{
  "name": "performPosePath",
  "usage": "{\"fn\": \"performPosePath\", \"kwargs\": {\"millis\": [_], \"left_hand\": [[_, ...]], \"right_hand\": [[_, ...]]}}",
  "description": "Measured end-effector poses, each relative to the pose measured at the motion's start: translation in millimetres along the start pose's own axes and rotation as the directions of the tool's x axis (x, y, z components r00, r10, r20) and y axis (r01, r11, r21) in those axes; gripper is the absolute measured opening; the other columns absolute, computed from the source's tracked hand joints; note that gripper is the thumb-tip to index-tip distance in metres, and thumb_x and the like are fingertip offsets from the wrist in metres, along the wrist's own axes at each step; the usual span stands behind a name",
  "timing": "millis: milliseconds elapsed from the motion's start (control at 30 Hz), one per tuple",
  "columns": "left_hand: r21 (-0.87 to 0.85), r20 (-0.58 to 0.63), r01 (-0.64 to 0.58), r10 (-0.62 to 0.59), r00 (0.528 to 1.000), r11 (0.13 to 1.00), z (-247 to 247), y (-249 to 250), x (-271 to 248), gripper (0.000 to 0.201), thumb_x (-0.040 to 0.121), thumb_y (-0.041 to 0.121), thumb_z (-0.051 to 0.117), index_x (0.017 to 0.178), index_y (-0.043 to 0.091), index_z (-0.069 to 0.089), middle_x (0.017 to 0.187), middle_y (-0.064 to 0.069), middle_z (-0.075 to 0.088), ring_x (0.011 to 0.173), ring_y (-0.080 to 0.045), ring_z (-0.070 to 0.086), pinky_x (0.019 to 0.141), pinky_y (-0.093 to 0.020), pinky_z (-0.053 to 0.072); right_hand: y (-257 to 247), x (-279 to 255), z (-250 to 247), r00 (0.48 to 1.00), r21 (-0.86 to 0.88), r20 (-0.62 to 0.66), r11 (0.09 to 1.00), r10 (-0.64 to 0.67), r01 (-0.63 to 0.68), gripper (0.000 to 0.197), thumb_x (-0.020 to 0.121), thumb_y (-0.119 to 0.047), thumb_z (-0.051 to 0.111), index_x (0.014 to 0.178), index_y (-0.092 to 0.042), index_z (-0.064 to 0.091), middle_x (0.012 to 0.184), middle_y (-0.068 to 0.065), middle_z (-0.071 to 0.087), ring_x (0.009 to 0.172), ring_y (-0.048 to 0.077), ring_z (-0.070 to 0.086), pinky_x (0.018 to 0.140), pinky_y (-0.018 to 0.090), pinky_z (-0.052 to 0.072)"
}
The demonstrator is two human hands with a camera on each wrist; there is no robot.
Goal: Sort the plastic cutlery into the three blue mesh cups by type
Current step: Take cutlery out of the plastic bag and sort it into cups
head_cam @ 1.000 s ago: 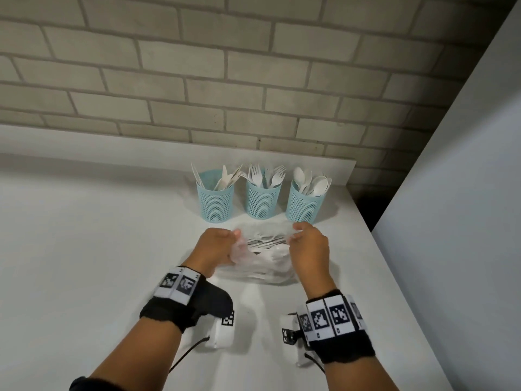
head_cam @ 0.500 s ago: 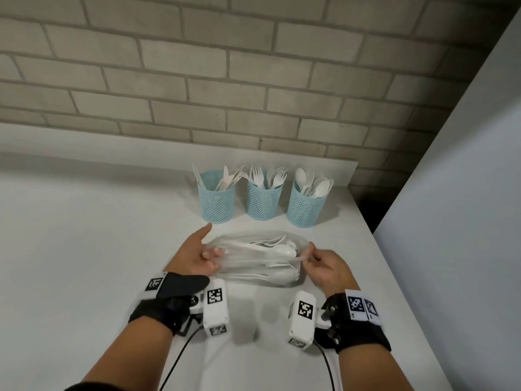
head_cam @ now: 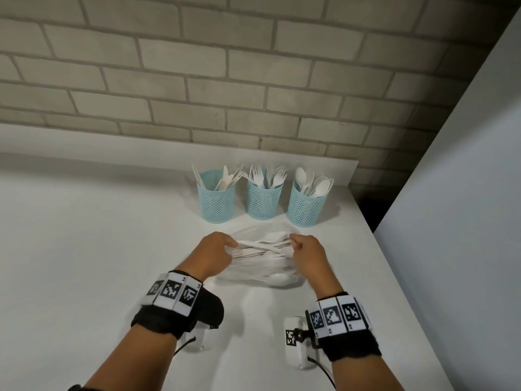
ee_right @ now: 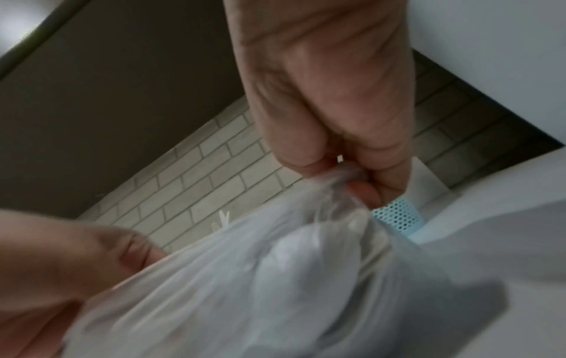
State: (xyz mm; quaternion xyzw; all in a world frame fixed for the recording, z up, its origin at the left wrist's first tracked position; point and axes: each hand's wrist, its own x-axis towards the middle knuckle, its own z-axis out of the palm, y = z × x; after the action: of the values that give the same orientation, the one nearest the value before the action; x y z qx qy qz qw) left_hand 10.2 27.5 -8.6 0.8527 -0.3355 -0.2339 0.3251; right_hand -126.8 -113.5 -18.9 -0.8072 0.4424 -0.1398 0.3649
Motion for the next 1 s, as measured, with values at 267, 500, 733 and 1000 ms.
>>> {"fn": "performPosePath", "kwargs": {"millis": [267,500,733,1000], "left_hand": [[-0.721,0.188,0.228,-0.132,0.973,0.655,-9.0,-14.3,-2.3,0.039,0.084,-0.02,0.047,0.113,0.002,0.061,0.094,-0.009,0.06,0.082,-0.011,0.056,0.071,-0.019,0.05],[-0.806,0.184,0.307,-0.279,0.942,0.506,2.1,-22.6,3.6,0.046,0.082,-0.023,0.046,0.124,-0.005,0.054,0.123,-0.017,0.057,0.11,-0.023,0.055,0.082,-0.022,0.044],[0.08,-0.242,-0.158,0.173,0.955,0.984,-12.1,10.8,-0.1,0.037,0.081,0.018,0.068,0.117,0.021,0.06,0.127,-0.006,0.044,0.122,-0.021,0.042,0.099,-0.022,0.028],[0.435,0.141,-0.319,0.286,0.948,0.842,35.8,43.3,27.5,0.029,0.09,0.0,0.041,0.109,0.002,0.064,0.113,-0.015,0.063,0.105,-0.029,0.058,0.089,-0.032,0.045]], "right_hand": [[20.6,13.0,-14.3,0.957,0.682,0.254,0.676,0.141,-0.281,0.056,0.083,0.016,0.05,0.134,-0.006,0.046,0.126,0.015,0.056,0.082,0.013,0.053,0.062,0.02,0.035],[21.0,10.8,-3.0,0.985,0.557,0.075,0.813,0.157,-0.172,0.031,0.086,0.003,0.059,0.116,-0.003,0.063,0.099,0.005,0.067,0.08,0.013,0.06,0.076,0.022,0.052],[4.3,6.3,-16.6,0.999,0.445,-0.033,0.895,0.035,-0.016,0.034,0.093,-0.008,0.051,0.127,-0.01,0.057,0.128,0.004,0.057,0.118,0.017,0.051,0.106,0.033,0.039],[4.4,5.8,-19.3,0.998,0.472,-0.01,0.88,0.06,-0.048,0.035,0.092,0.0,0.048,0.123,-0.011,0.06,0.127,0.007,0.059,0.11,0.017,0.055,0.096,0.028,0.042]]}}
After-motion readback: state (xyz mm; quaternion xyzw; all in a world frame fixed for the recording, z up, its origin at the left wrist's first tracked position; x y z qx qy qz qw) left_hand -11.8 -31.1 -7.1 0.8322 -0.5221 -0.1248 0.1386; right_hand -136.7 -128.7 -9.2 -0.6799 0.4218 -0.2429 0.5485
